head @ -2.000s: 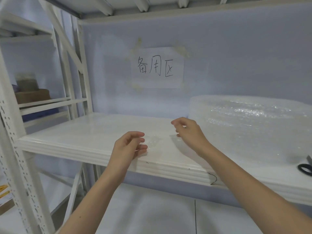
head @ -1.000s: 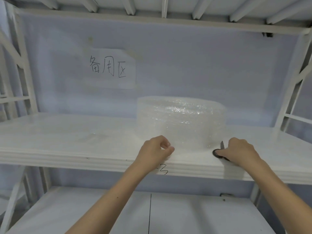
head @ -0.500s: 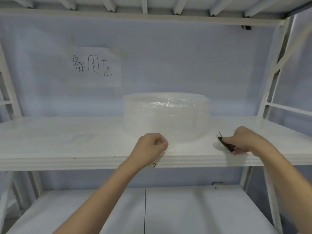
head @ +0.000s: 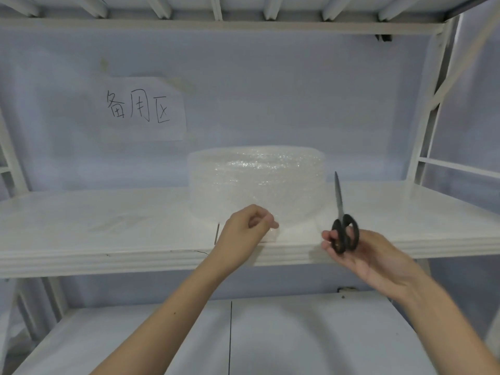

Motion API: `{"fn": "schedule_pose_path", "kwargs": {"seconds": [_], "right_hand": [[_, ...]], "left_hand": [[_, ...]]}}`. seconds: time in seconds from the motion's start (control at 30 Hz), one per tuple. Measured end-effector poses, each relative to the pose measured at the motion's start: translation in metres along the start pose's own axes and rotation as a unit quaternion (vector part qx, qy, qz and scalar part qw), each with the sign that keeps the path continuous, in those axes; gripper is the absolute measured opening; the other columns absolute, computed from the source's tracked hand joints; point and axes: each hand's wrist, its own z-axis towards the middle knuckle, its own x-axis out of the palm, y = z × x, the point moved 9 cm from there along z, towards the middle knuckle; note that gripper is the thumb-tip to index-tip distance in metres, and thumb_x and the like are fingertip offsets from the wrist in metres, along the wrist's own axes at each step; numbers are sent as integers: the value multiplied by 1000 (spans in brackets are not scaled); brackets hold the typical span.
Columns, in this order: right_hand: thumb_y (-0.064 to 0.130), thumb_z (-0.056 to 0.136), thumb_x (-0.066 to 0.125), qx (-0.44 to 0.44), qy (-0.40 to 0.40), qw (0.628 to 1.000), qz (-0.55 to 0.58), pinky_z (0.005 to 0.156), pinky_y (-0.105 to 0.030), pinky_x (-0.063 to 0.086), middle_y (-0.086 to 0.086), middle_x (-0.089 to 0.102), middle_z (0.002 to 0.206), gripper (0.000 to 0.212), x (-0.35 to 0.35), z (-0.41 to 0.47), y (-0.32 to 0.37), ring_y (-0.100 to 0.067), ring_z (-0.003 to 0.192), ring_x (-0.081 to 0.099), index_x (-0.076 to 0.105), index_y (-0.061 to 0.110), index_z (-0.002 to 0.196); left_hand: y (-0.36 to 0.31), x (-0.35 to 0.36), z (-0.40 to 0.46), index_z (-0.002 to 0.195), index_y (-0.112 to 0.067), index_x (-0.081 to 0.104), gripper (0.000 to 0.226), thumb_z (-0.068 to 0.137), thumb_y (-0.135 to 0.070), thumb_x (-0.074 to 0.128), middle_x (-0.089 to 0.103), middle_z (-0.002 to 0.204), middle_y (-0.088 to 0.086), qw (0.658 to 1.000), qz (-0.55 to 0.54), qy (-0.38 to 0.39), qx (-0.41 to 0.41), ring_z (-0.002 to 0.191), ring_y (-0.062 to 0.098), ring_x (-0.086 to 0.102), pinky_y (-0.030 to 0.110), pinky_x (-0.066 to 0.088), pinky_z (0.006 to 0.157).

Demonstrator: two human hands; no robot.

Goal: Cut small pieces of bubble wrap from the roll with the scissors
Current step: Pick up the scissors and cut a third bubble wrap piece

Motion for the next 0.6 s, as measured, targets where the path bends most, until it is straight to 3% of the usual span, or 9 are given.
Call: {"fn": "schedule_pose_path", "kwargs": {"seconds": [0.1,0.27,0.43,0.5,0.6], "right_hand": [[11,21,100,29,47,998,-13,60,-33,61,-23,70,78,57,22,0,-34,-31,66,71,71,-10,65],[39,39,97,33,71,989,-125,58,-33,59,-19,69,76,56,40,1,-76,-29,61,68,65,2,66],[16,70,79,54,66,988,-132,58,-29,58,-15,65,73,27,43,7,-105,-22,60,65,68,-6,81],[20,70,74,68,73,981,-169,61,-30,56,-12,63,72,28,41,7,-117,-20,60,62,65,-4,81],[36,75,70,72,77,974,-199,63,-36,53,-10,59,73,32,37,7,-128,-21,60,58,61,7,65]], "left_hand": [[6,-9,1,86,-18,66,12,94,-21,57,79,88,-6,1000,-9,-14,-21,68,9,61,28,52,70],[30,-32,-5,83,-13,69,14,91,-19,60,79,82,-3,996,18,-54,-72,53,13,58,30,53,62],[44,-43,-8,81,-5,73,16,91,-14,63,78,81,7,992,-1,-70,-105,52,15,56,32,56,60],[45,-46,-9,80,-4,73,17,90,-13,63,78,79,10,992,11,-73,-106,52,16,55,31,55,58],[44,-49,-7,76,-8,73,17,89,-14,63,77,73,11,991,57,-72,-98,47,15,56,27,52,52]]}}
